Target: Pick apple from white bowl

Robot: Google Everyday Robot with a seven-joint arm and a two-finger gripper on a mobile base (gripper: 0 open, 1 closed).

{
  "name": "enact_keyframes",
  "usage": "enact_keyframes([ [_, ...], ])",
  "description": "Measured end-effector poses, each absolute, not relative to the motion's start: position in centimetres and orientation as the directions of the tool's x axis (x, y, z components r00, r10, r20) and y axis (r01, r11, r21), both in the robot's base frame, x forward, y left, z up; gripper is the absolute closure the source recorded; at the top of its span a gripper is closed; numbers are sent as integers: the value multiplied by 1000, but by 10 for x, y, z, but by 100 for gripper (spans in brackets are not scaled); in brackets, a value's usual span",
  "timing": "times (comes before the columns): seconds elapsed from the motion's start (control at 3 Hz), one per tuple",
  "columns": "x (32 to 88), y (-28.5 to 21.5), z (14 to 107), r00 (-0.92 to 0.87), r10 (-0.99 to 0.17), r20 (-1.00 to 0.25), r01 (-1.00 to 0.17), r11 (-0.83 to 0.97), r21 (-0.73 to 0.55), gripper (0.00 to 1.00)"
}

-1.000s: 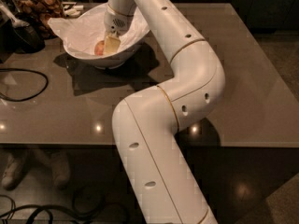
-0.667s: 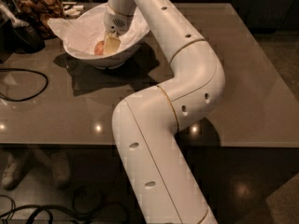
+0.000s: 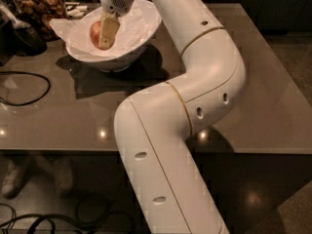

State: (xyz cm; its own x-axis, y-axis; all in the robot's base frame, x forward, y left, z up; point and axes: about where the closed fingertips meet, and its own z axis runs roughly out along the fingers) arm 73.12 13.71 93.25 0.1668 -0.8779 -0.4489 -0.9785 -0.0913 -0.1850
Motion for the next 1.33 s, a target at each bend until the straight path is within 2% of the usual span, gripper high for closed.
enact_keyframes([
  [0.67, 697, 140, 986, 267, -823, -501, -957, -166, -238, 100],
  [1.33, 625, 136, 1038, 373, -767, -522, -923, -248, -295, 100],
])
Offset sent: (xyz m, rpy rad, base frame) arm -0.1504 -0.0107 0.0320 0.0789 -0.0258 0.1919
